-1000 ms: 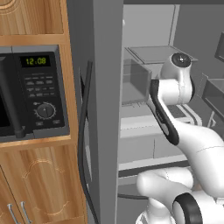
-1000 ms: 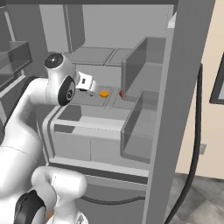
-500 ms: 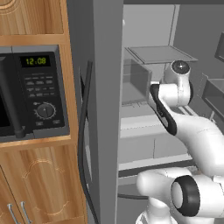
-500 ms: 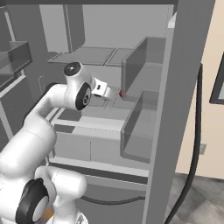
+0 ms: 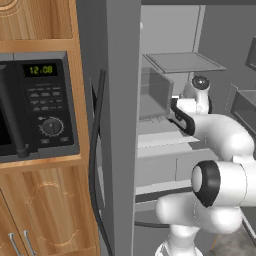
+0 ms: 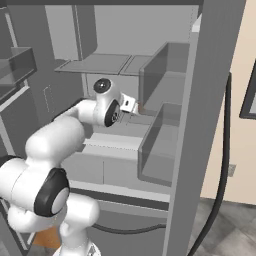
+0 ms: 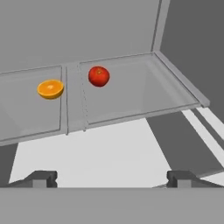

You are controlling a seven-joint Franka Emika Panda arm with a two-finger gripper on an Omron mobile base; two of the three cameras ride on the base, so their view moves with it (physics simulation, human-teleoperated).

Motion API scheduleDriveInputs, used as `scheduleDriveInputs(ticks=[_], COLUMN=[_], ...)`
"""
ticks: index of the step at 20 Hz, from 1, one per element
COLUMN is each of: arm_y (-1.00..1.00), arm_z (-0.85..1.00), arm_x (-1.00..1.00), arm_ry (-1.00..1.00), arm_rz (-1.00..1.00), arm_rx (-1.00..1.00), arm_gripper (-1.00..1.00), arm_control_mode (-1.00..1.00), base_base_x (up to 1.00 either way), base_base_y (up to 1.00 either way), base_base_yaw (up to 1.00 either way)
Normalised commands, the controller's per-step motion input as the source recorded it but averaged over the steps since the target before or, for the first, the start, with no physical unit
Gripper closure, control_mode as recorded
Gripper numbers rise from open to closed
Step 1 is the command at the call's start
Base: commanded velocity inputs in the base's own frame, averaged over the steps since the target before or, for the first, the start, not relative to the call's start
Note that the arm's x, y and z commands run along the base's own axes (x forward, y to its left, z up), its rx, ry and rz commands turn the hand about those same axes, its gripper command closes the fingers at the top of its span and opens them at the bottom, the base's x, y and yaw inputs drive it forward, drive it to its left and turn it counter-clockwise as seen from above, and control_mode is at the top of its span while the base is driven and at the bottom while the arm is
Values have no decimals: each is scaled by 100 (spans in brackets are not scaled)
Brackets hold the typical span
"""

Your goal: Pick tomato from the fridge and place it on the plate on the counter.

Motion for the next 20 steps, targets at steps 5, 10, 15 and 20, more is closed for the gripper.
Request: scheduleDriveInputs(ticks=[5,10,15,20], arm_y=[-2,-10,-6,-7], arm_z=[-38,-20,-1,-11], arm_x=[61,49,48,45], arm_ry=[-3,0,0,0], arm_rz=[0,4,3,2], arm_rx=[0,0,0,0], arm_gripper=[-100,-100,-100,-100], arm_control_mode=[-100,-100,-100,-100], base_base_x=[0,0,0,0], base_base_y=[0,0,0,0], base_base_yaw=[0,0,0,0])
